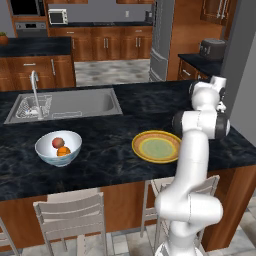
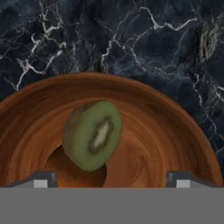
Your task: Take the fruits from the plate on the dining counter and place two fruits in each bowl.
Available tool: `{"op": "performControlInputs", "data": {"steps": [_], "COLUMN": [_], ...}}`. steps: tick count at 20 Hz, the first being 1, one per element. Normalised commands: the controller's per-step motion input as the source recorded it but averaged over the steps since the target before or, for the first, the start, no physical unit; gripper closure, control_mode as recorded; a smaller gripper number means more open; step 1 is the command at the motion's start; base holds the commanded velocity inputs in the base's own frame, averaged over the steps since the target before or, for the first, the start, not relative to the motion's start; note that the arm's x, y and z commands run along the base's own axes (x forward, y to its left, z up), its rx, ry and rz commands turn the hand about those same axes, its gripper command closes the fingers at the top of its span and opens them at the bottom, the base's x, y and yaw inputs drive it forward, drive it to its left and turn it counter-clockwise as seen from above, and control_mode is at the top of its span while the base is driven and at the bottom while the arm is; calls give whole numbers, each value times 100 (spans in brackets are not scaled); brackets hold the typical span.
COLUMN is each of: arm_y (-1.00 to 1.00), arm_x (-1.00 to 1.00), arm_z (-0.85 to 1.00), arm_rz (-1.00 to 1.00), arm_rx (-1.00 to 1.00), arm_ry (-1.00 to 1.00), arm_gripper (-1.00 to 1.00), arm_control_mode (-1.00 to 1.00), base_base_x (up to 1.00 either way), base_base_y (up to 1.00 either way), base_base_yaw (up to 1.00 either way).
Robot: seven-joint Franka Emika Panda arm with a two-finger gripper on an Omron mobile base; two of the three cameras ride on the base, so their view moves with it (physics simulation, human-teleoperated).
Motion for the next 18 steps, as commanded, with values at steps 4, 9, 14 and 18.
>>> {"op": "performControlInputs", "data": {"steps": [4,9,14,18], "arm_y": [37,57,72,76], "arm_x": [-50,-59,-50,-45], "arm_z": [50,16,12,21], "arm_rz": [8,12,23,31], "arm_rx": [0,0,0,0], "arm_ry": [-1,0,0,-5], "arm_gripper": [-100,-100,-100,-100], "arm_control_mode": [-100,-100,-100,-100], "base_base_x": [0,0,0,0], "base_base_y": [0,0,0,0], "base_base_yaw": [0,0,0,0]}}
